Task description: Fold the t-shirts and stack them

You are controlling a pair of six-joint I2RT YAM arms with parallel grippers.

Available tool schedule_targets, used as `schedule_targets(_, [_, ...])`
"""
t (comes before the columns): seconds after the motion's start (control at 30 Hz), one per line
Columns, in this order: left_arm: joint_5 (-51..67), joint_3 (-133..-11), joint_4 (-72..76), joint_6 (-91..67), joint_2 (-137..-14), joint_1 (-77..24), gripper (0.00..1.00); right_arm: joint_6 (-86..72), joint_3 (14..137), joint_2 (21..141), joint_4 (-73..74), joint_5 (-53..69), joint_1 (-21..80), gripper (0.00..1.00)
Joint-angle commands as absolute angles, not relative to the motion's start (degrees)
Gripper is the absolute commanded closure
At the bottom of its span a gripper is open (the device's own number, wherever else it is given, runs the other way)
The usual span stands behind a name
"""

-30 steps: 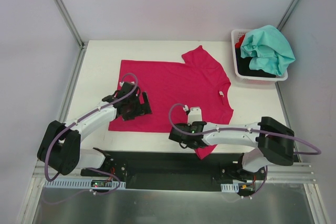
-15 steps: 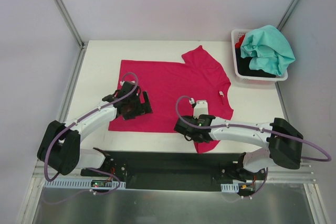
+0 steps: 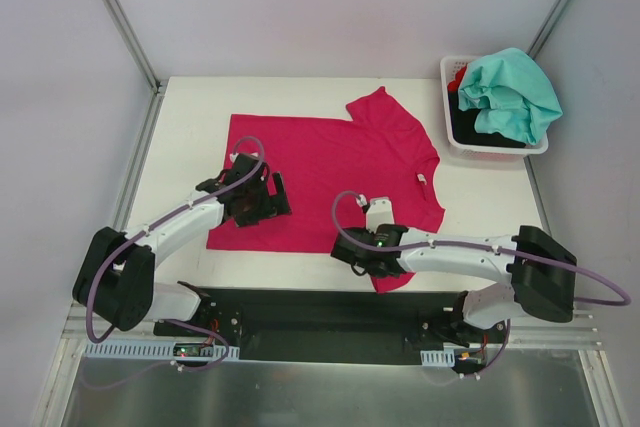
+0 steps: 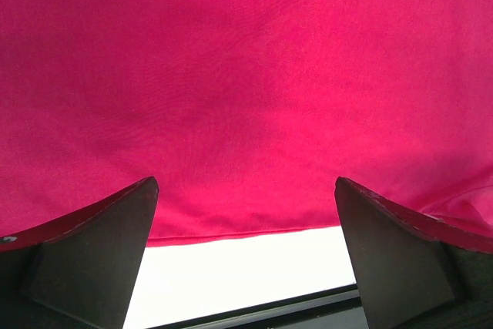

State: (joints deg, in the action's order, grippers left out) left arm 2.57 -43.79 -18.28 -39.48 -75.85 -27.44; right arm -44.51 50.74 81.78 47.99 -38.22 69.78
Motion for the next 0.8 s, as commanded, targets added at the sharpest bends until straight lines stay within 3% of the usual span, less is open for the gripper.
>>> schedule_targets(0.0, [2.29, -45.97, -18.37, -38.58, -76.73, -28.21, 0.01, -46.31, 50.97, 81.64, 48.86, -34.37, 73.29, 0.73])
schedule_targets(0.23, [2.11, -46.14, -18.28, -38.76, -77.08, -28.56, 0.01, -49.92, 55.90, 89.37, 52.12, -32.43, 81.64, 0.71])
schedule_targets(0.77, [1.93, -46.58, -18.19, -38.94, -78.05, -29.09, 0.00, -56.43, 59.67, 98.08, 64.69, -36.74, 86.04, 0.69])
